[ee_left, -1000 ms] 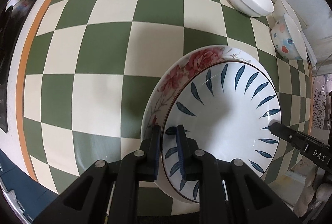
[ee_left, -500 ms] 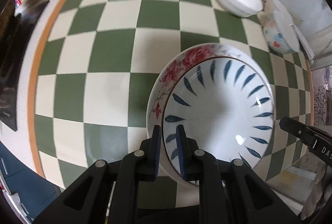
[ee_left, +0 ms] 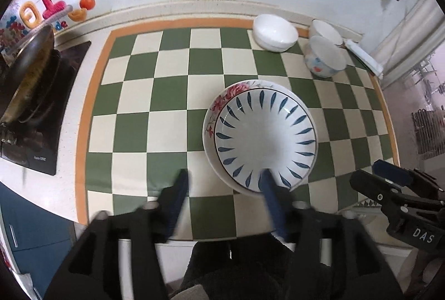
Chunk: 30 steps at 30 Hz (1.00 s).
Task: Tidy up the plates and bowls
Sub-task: 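Raise both grippers away from the plate stack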
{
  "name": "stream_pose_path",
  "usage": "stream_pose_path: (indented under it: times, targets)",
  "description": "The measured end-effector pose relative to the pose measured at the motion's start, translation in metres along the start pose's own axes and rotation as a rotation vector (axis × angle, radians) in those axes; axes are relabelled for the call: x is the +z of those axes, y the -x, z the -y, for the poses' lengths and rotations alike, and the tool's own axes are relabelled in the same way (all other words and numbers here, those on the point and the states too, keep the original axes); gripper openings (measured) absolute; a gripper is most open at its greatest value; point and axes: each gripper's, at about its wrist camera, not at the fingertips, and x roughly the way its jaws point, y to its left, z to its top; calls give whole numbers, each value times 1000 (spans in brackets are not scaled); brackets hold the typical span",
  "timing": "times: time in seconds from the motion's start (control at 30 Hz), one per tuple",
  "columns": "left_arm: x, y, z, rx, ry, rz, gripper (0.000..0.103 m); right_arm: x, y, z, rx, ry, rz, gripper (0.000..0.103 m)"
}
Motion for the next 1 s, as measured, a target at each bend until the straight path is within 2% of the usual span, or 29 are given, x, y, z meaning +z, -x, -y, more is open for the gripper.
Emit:
stream_pose_path:
  times: [0.03, 0.1, 0.17, 0.27, 0.37, 0.73, 0.87, 1.0]
  targets:
    - [-2, 6, 0, -4, -3, 9, 78, -5, 7, -2, -7, -2, 14, 74]
    - [-7, 16, 0, -8, -7, 28, 85, -13, 23, -7, -15, -5, 46, 81]
    - [-12, 25, 1, -7, -11, 46, 88, -20, 34, -12, -28, -6, 72, 86]
    - [-20, 39, 2, -12, -15, 76, 90, -31, 51, -20, -59, 3, 116, 89]
    - [-28, 55, 2, -16, -19, 111, 97, -40, 69, -23, -60, 3, 154, 91]
    - [-45, 89, 13, -43, -39, 175, 101, -68, 111, -33, -82, -2, 226, 94]
    - [-37, 91, 16, -88, -9, 208, 103, -66, 115, -23, -68, -19, 232, 95]
    - [-17, 85, 24, -93, 16, 236, 103, -49, 109, 0, -10, -53, 221, 96]
